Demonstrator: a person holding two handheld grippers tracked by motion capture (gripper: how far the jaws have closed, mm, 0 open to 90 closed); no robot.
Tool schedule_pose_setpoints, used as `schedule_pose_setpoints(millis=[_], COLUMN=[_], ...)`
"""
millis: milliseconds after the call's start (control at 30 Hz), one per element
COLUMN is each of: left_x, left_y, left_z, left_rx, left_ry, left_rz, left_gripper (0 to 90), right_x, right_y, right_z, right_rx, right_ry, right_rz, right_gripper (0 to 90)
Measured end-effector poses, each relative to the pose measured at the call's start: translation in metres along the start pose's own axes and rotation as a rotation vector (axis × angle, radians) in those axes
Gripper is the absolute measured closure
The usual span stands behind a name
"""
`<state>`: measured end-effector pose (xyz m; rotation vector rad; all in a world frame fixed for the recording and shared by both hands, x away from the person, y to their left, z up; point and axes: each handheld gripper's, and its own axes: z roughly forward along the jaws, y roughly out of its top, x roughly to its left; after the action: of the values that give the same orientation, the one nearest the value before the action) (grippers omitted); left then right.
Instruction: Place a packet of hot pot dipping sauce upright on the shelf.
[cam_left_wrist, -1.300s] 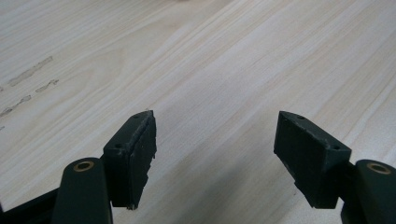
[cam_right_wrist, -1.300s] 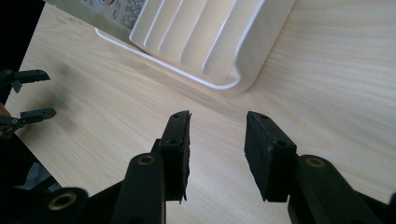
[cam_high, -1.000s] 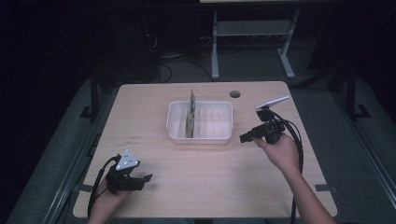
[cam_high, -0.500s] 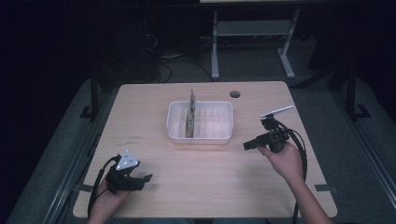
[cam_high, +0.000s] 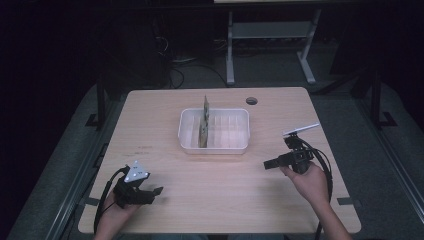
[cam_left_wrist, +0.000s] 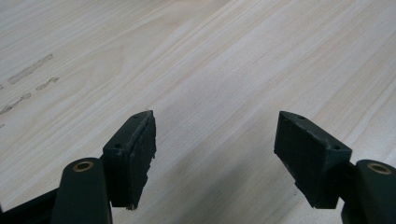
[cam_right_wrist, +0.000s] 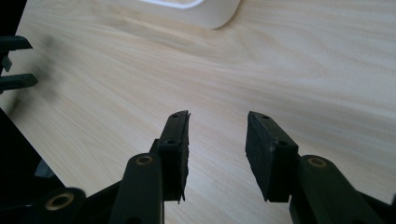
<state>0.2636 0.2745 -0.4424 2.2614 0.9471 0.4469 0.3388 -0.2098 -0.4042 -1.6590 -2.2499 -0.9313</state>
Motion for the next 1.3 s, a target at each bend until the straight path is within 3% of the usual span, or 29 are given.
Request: schedule_pose_setpoints(millis=[900,1300], left_x=[0.000,0.001], left_y=[-0.001,-0.001], left_z=[0.000,0.000], left_rx=[0.002,0.006], left_ry=[0.003,0.004], left_rz=[-0.008,-0.006], left_gripper=[29.0,29.0], right_x=[-0.017,-0.019], right_y=[-0.039,-0.057], right_z=[0.010,0.014], right_rx=[-0.012,-0.015], right_ry=[0.023,0.014], right_rz=[0.017,0.001], right_gripper=[56.9,55.6])
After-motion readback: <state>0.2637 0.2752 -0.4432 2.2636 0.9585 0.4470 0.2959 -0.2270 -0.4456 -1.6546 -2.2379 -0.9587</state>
